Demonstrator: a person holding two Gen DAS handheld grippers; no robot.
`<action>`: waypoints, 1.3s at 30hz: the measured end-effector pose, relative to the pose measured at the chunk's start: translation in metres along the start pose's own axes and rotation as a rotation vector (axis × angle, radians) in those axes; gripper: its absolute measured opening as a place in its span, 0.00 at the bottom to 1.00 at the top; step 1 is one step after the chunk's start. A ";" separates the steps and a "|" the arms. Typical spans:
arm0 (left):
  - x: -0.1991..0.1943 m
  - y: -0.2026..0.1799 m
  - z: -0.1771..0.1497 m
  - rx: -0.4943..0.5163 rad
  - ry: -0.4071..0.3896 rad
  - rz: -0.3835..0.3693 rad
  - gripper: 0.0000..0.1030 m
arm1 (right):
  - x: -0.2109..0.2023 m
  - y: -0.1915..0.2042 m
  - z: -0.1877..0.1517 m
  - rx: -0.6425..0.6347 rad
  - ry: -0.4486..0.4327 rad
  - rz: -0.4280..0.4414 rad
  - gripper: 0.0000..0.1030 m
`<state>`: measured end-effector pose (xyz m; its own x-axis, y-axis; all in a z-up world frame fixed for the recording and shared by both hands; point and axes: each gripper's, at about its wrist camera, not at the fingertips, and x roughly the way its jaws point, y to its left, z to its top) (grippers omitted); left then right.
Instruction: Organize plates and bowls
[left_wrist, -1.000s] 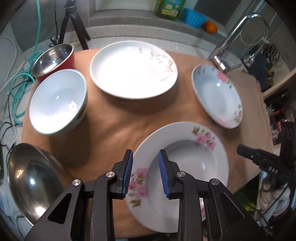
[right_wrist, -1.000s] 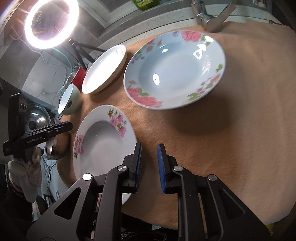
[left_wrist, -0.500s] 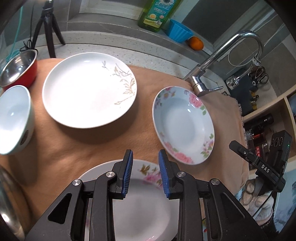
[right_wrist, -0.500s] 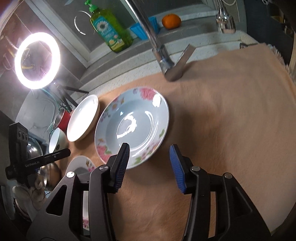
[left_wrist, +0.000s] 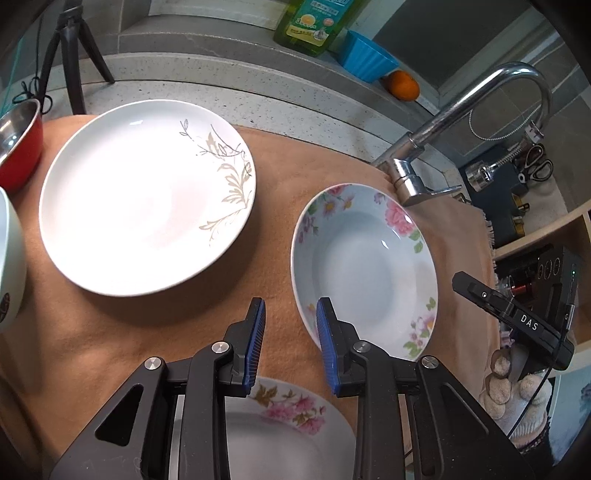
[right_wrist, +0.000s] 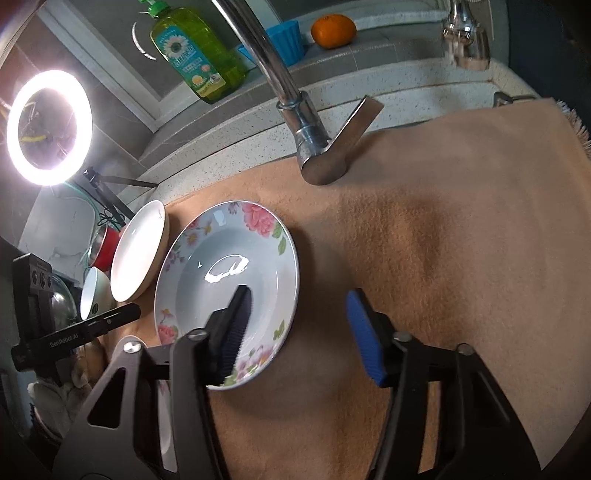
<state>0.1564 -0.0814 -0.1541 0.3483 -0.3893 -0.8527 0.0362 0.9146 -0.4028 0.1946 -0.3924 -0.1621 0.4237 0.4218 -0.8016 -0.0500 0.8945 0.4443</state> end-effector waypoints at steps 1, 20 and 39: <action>0.002 0.001 0.001 -0.005 0.003 -0.001 0.26 | 0.003 -0.001 0.001 0.004 0.003 0.008 0.48; 0.030 0.004 0.011 -0.074 0.062 -0.047 0.19 | 0.045 -0.009 0.019 0.024 0.110 0.097 0.14; 0.029 -0.003 0.014 -0.046 0.059 -0.042 0.11 | 0.044 -0.003 0.020 0.011 0.115 0.090 0.09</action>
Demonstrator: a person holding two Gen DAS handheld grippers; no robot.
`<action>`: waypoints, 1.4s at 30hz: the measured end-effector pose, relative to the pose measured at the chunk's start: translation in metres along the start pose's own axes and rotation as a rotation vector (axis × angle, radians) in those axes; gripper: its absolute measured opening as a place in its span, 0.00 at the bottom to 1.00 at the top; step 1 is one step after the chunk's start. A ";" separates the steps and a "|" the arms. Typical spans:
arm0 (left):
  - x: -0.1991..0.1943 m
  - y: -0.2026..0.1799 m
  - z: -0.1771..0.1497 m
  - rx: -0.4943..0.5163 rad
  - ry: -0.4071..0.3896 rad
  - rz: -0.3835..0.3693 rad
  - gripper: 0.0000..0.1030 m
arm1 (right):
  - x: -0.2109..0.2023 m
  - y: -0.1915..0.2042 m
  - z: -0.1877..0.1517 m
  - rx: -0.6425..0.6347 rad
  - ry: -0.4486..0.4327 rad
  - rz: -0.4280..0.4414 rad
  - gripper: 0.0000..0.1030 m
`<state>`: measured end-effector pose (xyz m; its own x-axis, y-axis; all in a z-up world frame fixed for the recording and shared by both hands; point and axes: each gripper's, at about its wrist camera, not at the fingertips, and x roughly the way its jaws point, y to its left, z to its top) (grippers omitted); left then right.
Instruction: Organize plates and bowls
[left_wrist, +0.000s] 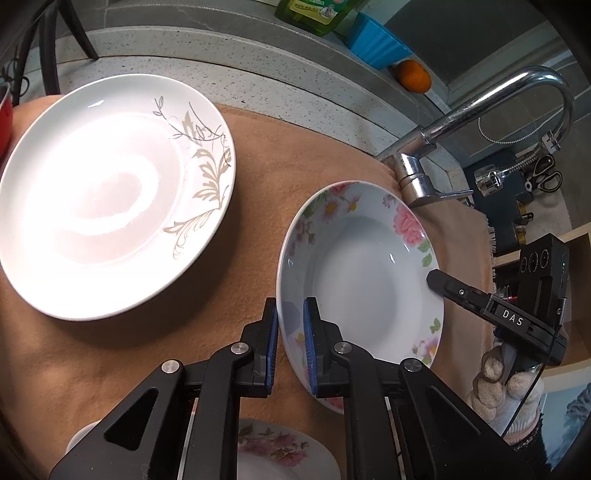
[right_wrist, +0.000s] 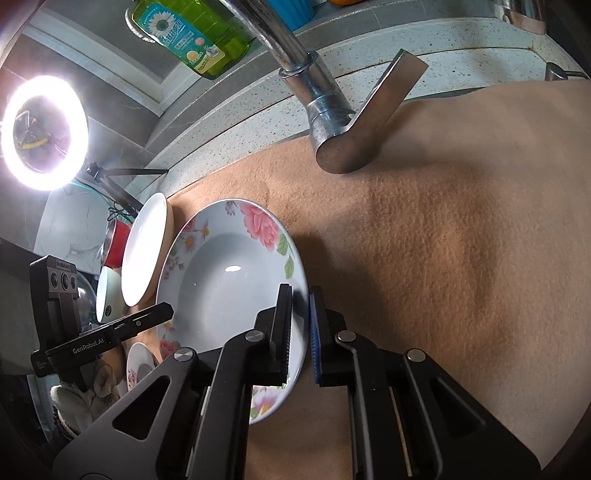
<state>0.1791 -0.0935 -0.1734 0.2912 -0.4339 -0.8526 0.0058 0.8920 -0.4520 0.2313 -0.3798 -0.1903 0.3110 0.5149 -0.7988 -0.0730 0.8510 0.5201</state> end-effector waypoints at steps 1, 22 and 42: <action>-0.001 0.000 0.000 0.000 -0.002 -0.003 0.11 | -0.001 0.001 -0.001 0.001 -0.003 -0.003 0.09; -0.089 0.031 -0.041 0.027 -0.081 0.001 0.11 | -0.033 0.077 -0.060 -0.037 -0.018 0.068 0.09; -0.112 0.082 -0.107 -0.040 -0.042 0.035 0.11 | -0.006 0.131 -0.128 -0.106 0.086 0.061 0.09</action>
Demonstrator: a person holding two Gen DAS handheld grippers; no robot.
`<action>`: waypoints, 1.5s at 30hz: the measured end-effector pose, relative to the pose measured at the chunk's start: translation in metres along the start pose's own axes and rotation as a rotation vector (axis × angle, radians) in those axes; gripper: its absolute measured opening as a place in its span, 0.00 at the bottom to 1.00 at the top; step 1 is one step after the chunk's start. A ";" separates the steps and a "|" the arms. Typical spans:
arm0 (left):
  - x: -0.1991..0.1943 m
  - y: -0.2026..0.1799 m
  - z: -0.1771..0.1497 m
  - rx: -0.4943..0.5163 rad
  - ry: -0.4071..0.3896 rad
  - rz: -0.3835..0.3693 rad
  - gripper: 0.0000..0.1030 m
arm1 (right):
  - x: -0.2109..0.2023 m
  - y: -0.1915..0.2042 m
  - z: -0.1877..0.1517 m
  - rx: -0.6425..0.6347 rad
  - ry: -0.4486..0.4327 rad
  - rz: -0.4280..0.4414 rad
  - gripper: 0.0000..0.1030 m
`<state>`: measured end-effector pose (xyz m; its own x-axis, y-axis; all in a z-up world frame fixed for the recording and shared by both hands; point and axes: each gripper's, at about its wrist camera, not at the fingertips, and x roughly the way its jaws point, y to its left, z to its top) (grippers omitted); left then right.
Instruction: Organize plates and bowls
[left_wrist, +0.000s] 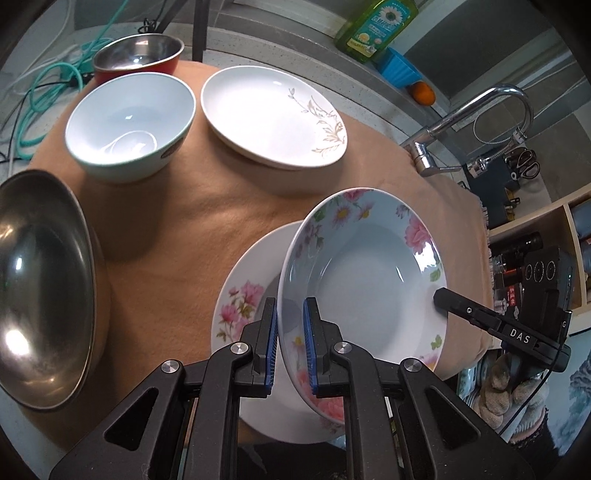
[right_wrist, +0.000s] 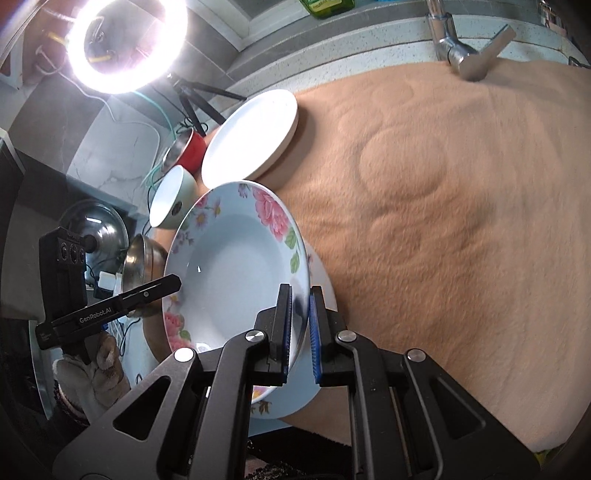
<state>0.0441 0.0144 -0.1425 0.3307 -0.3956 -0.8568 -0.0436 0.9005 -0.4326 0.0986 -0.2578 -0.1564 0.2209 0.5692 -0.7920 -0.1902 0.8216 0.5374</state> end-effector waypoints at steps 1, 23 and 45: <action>0.000 0.001 -0.002 0.003 0.003 0.004 0.11 | 0.001 0.000 -0.002 -0.001 0.005 -0.002 0.09; 0.011 0.018 -0.015 -0.003 0.053 0.046 0.11 | 0.028 0.007 -0.021 -0.029 0.085 -0.038 0.09; 0.018 0.016 -0.011 0.034 0.078 0.052 0.11 | 0.035 0.010 -0.020 -0.032 0.097 -0.093 0.10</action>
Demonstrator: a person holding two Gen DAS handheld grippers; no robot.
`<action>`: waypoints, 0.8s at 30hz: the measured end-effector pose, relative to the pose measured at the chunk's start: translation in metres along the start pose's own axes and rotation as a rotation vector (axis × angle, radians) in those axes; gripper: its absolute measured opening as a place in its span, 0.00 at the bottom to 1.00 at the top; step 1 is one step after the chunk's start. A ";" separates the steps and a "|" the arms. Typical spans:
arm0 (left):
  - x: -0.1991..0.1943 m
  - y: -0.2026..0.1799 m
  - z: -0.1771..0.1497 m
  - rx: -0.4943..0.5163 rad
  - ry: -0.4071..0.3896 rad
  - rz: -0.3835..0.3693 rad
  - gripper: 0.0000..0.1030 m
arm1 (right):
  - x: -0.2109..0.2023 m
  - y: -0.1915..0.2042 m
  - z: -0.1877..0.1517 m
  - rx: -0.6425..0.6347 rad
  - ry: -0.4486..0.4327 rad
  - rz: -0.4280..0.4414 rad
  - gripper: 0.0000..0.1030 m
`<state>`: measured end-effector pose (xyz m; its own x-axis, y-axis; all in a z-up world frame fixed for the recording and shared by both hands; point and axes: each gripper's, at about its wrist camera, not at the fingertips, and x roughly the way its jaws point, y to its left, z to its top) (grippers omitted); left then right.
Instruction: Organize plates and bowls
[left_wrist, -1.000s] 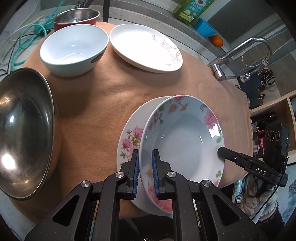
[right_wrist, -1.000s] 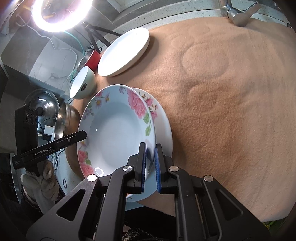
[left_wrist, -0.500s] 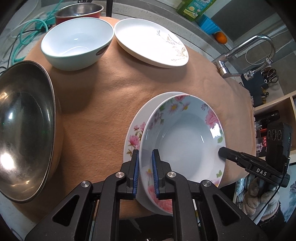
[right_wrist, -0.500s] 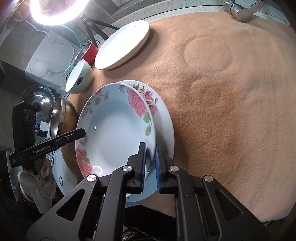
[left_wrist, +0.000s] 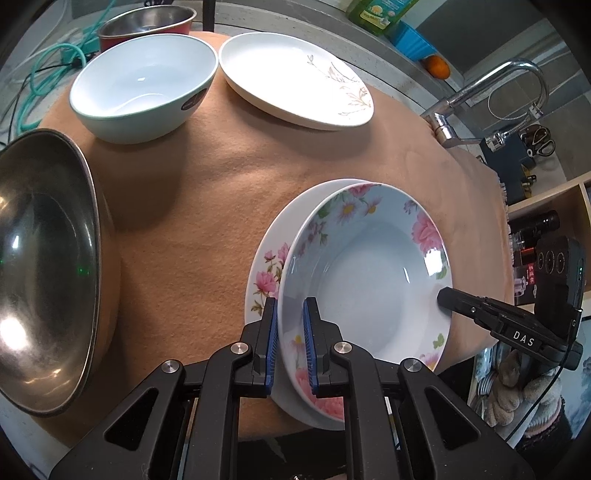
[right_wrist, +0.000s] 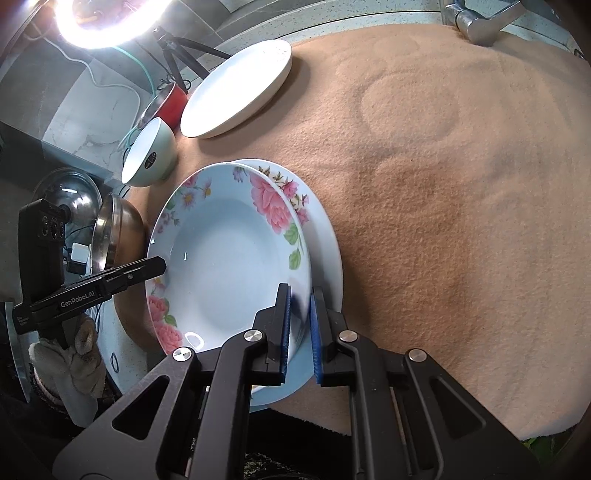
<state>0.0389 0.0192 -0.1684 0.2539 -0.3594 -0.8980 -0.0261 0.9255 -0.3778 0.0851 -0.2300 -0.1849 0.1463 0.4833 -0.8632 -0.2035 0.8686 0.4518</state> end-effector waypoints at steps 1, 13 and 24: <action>0.000 -0.001 0.000 0.003 0.000 0.001 0.11 | 0.000 0.001 0.000 -0.001 0.001 -0.003 0.10; 0.000 -0.007 -0.001 0.055 0.007 0.039 0.12 | 0.001 0.008 0.000 -0.034 0.003 -0.070 0.13; 0.001 -0.013 0.000 0.129 -0.009 0.102 0.12 | 0.001 0.015 -0.003 -0.051 -0.003 -0.121 0.14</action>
<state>0.0392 0.0072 -0.1644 0.2653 -0.2620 -0.9279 0.0721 0.9651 -0.2519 0.0793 -0.2166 -0.1791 0.1753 0.3753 -0.9102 -0.2334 0.9140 0.3319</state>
